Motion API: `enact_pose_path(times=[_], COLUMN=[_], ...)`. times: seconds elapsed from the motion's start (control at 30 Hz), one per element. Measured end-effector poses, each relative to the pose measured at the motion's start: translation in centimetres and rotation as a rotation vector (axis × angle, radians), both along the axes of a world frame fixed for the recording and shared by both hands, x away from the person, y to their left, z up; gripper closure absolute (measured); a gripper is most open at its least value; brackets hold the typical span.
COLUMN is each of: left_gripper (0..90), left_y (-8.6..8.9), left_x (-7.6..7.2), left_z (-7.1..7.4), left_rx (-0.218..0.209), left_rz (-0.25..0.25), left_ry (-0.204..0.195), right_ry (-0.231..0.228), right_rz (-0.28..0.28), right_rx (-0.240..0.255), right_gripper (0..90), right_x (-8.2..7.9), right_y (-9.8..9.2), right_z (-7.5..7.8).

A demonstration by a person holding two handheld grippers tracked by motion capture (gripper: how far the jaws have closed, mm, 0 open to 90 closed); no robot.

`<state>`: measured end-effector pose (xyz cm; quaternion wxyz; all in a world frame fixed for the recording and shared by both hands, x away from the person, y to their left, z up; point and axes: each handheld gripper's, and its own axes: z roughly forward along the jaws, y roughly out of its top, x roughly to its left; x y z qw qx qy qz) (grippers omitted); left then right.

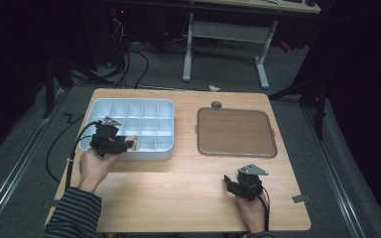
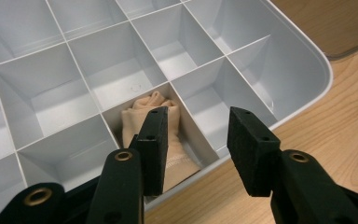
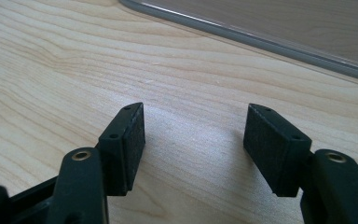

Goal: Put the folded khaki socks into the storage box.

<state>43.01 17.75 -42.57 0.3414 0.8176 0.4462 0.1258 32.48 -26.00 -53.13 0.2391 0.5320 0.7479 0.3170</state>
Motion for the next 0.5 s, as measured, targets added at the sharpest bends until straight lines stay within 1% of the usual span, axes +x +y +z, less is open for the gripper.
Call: enact_pose_path(times=[0.1,0.5], left_gripper=[58.6,58.1], left_y=[-0.1,0.3], left_x=[-0.3,-1.4], left_z=[0.1,0.2], left_rx=[-0.003,-0.018], left_rz=[-0.008,-0.009], left_ry=[-0.003,-0.018], right_ry=[0.0,0.0], right_rz=[0.0,-0.001], right_rx=[0.0,0.001], right_gripper=[38.9,38.9], right_x=[0.0,0.0], right_y=[0.0,0.0], right_z=[0.0,0.0])
